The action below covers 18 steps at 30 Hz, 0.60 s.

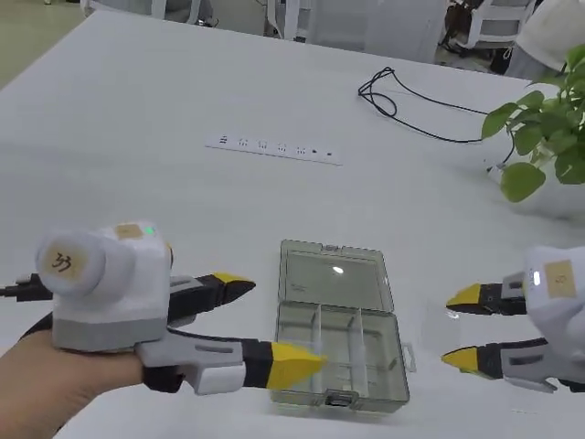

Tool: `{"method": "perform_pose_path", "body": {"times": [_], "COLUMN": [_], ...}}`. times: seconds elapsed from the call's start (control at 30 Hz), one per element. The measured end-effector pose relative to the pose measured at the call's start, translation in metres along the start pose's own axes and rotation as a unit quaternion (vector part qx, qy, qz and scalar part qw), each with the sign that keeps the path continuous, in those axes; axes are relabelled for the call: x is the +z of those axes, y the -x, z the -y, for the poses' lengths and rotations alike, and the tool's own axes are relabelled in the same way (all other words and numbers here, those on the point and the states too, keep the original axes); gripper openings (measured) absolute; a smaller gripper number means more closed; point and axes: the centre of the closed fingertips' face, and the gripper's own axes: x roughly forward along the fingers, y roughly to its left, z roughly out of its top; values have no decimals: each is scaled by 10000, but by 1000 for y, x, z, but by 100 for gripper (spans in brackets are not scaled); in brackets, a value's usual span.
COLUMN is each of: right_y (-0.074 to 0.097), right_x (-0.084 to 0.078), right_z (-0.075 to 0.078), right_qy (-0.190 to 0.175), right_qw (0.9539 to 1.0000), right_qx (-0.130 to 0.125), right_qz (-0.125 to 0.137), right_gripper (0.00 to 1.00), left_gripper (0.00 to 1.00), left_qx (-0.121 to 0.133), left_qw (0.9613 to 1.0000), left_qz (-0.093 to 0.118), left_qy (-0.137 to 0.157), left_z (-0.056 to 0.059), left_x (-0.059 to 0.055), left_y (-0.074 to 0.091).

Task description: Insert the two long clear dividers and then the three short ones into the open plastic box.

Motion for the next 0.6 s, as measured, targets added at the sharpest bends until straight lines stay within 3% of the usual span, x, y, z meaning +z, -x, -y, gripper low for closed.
{"method": "perform_pose_path", "body": {"times": [0.07,0.3,0.43,0.6], "right_y": [2,6,8,10], "right_x": [7,29,38,49], "right_z": [-1,-9,-14,-18], "right_qy": [25,110,151,212], "right_qw": [10000,9998,9997,9995], "right_qx": [-36,-90,-93,-115], "right_qz": [38,136,180,226], "right_gripper": [33,33,33,33], "left_gripper": [79,69,64,55], "left_qx": [-30,-173,-212,-364], "left_qw": [10000,9969,9961,9923], "left_qz": [60,79,15,9], "left_qy": [72,760,856,1185], "left_z": [3,15,20,30], "left_x": [4,9,8,7], "left_y": [-3,-14,-20,-27]}}
